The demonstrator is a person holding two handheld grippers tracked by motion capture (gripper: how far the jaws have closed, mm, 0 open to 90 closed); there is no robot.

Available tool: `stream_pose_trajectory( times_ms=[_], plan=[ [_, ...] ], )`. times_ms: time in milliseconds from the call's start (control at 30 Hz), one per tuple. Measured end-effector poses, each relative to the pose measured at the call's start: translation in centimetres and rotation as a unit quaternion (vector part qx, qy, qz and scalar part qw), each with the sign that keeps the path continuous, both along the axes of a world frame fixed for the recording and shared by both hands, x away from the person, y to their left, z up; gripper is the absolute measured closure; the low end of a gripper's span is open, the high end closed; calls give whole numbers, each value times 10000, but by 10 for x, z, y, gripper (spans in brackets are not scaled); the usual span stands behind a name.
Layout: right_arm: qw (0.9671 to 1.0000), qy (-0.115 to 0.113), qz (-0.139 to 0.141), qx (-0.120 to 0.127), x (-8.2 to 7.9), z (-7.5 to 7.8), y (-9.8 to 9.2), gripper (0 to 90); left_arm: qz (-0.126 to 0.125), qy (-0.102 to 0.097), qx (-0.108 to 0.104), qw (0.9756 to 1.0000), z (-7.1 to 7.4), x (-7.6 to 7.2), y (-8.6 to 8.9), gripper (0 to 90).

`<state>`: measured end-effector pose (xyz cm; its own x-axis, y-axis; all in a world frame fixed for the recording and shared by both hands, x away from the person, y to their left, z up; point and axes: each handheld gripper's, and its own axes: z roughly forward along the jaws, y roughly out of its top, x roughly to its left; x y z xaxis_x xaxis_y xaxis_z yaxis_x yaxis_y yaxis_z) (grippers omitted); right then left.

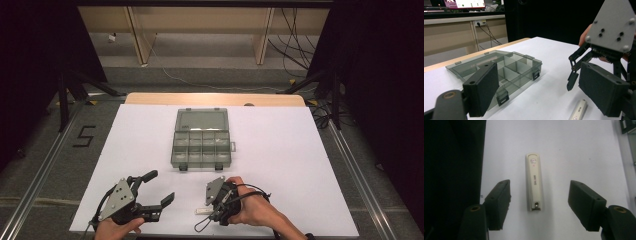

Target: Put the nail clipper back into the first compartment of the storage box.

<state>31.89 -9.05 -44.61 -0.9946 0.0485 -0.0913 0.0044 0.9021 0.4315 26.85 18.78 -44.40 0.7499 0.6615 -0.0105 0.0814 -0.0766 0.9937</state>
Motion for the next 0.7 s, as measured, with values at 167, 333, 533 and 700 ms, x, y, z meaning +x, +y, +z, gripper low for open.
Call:
stream_pose_trajectory(
  times_ms=[167,333,533,700],
  plan=[
    [9994,134,-10,-335,4,-5,9,445,-3,7,-17,10000,0,0,0,160],
    [9988,162,85,-453,8,-7,12,496,-7,-10,4,10000,0,0,0,160],
    [9978,270,62,-597,7,-9,16,557,-5,5,-20,10000,0,0,0,160],
    [9964,356,105,-762,8,-13,19,613,-11,3,-13,10000,0,-1,0,160]
  ],
)
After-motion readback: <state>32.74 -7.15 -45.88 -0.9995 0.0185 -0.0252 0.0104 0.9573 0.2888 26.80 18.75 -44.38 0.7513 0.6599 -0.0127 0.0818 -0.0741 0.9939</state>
